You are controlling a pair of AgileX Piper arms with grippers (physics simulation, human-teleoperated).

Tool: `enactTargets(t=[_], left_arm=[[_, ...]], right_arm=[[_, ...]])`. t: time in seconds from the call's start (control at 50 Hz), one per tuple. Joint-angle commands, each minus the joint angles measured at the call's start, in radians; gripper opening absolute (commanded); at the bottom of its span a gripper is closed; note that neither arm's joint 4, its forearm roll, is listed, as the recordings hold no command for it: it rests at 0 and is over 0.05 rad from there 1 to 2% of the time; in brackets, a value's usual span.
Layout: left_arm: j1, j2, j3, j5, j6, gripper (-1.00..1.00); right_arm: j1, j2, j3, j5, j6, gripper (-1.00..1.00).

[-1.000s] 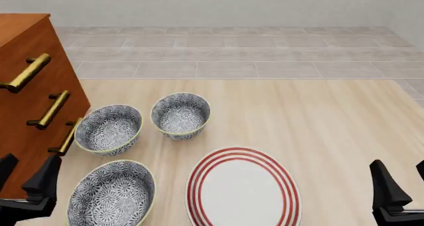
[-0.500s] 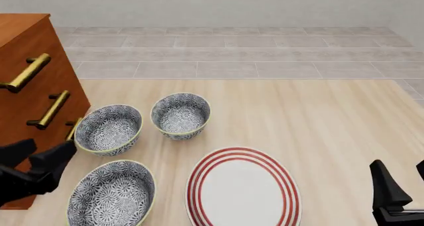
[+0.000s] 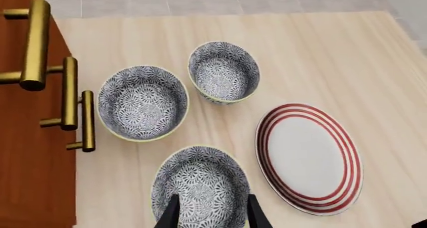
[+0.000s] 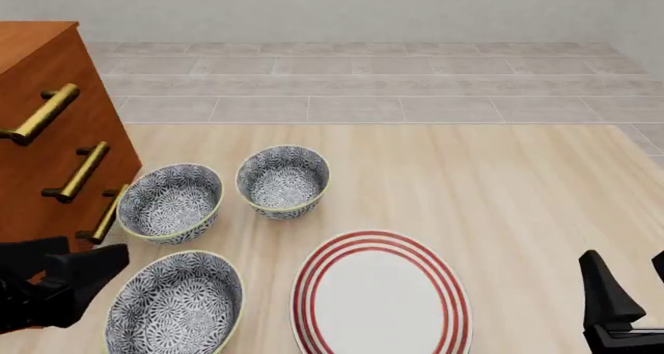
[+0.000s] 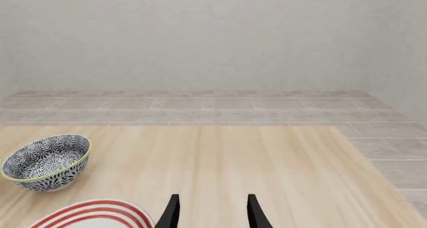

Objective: Put the bowl at the front on the plate.

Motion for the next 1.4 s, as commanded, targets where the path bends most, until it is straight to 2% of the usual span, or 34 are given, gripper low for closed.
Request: enactTargets(t=[0.02, 0.12, 0.22, 0.28, 0.32, 0.38, 0.62, 1.02, 1.16, 1.4], left_arm=[[-0.079, -0.013, -0.012, 0.088, -0.024, 1.0], [-0.101, -0.026, 0.025, 0.057, -0.035, 1.0], [-0.097, -0.018, 0.05, 0.042, -0.006, 1.0], [-0.13, -0.009, 0.068, 0.039, -0.05, 1.0], [-0.12, -0.01, 0.065, 0.038, -0.018, 1.0], [-0.133, 0.001, 0.072, 0.029, -0.043, 1.0], [-0.147, 0.026, 0.124, -0.042, -0.052, 1.0], [-0.196, 0.184, 0.239, -0.279, -0.09, 1.0], [-0.237, 0.237, 0.254, -0.34, -0.111, 1.0], [-0.253, 0.322, 0.289, -0.446, -0.12, 1.0]], right_arm=[[0.0, -0.002, 0.003, -0.002, 0.0, 1.0], [0.0, -0.002, 0.003, -0.002, 0.0, 1.0], [0.0, -0.002, 0.003, -0.002, 0.0, 1.0], [0.0, -0.002, 0.003, -0.002, 0.0, 1.0], [0.0, -0.002, 0.003, -0.002, 0.0, 1.0], [0.0, -0.002, 0.003, -0.002, 0.0, 1.0], [0.0, -0.002, 0.003, -0.002, 0.0, 1.0], [0.0, -0.003, 0.003, -0.002, 0.0, 1.0], [0.0, -0.002, 0.004, -0.002, 0.0, 1.0], [0.0, -0.002, 0.003, -0.002, 0.0, 1.0]])
